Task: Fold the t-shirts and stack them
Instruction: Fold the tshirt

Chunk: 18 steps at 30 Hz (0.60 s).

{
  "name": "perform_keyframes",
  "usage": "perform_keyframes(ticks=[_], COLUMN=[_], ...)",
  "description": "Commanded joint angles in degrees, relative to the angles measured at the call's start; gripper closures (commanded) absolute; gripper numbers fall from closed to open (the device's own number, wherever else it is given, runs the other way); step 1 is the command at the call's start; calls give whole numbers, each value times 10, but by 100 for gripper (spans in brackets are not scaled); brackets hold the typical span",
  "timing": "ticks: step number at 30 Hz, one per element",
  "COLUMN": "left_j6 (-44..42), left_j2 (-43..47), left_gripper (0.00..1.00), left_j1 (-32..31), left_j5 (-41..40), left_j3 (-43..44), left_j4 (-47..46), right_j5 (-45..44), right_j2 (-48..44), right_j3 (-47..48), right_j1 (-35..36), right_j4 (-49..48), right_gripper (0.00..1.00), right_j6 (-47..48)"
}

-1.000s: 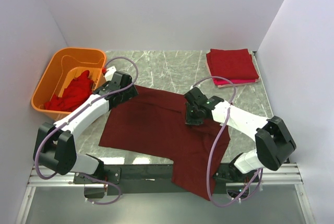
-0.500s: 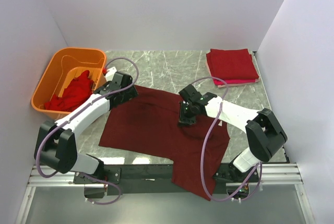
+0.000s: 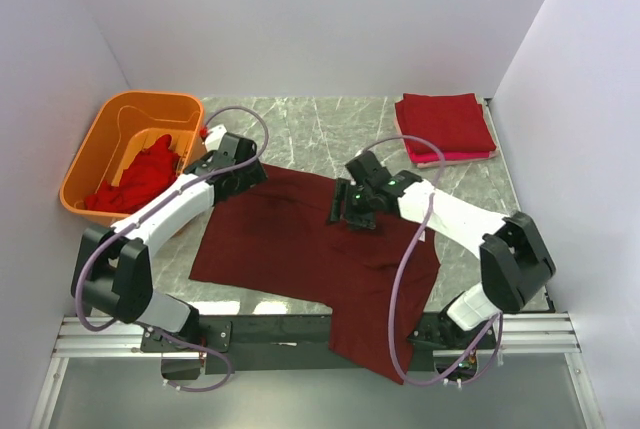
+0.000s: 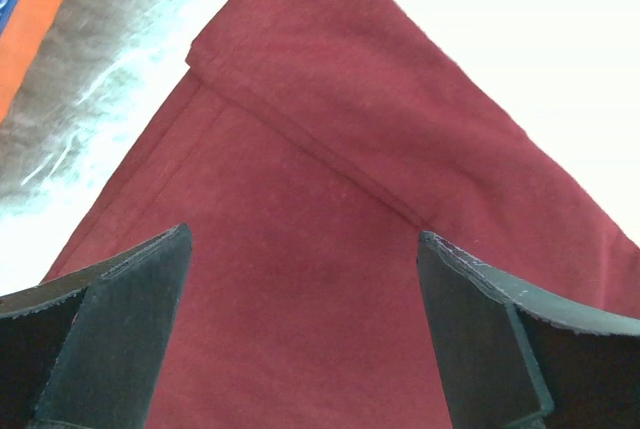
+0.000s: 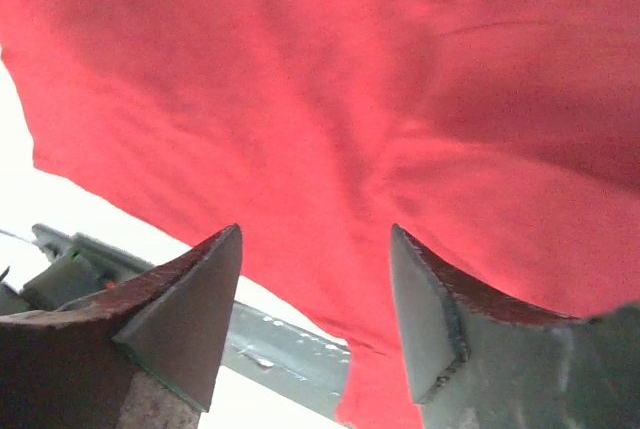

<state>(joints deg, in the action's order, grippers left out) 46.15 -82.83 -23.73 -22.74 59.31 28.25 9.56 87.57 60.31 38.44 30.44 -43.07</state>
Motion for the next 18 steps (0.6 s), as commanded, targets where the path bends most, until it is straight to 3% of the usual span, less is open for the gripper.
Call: perform_keyframes(ticks=[1, 4, 5, 6, 14, 18], left_j6=[-15, -24, -25, -27, -41, -47], left_j2=[-21, -55, -65, -77, -207, -240], left_gripper=[1, 1, 1, 1, 1, 1], left_j1=[-2, -2, -2, -2, 12, 37], left_j5=[10, 20, 27, 30, 20, 65], left_j3=[36, 54, 56, 66, 133, 132], left_j4=[-20, -40, -46, -50, -73, -113], right_j5=[-70, -81, -87, -107, -103, -104], right_j2=[-65, -84, -83, -79, 60, 114], right_j3=[-13, -52, -59, -63, -18, 11], right_j1=[-48, -130, -149, -182, -273, -302], right_j4=[43, 36, 28, 22, -24, -28], right_gripper=[31, 27, 17, 13, 9, 9], right_j6=[19, 41, 47, 63, 108, 125])
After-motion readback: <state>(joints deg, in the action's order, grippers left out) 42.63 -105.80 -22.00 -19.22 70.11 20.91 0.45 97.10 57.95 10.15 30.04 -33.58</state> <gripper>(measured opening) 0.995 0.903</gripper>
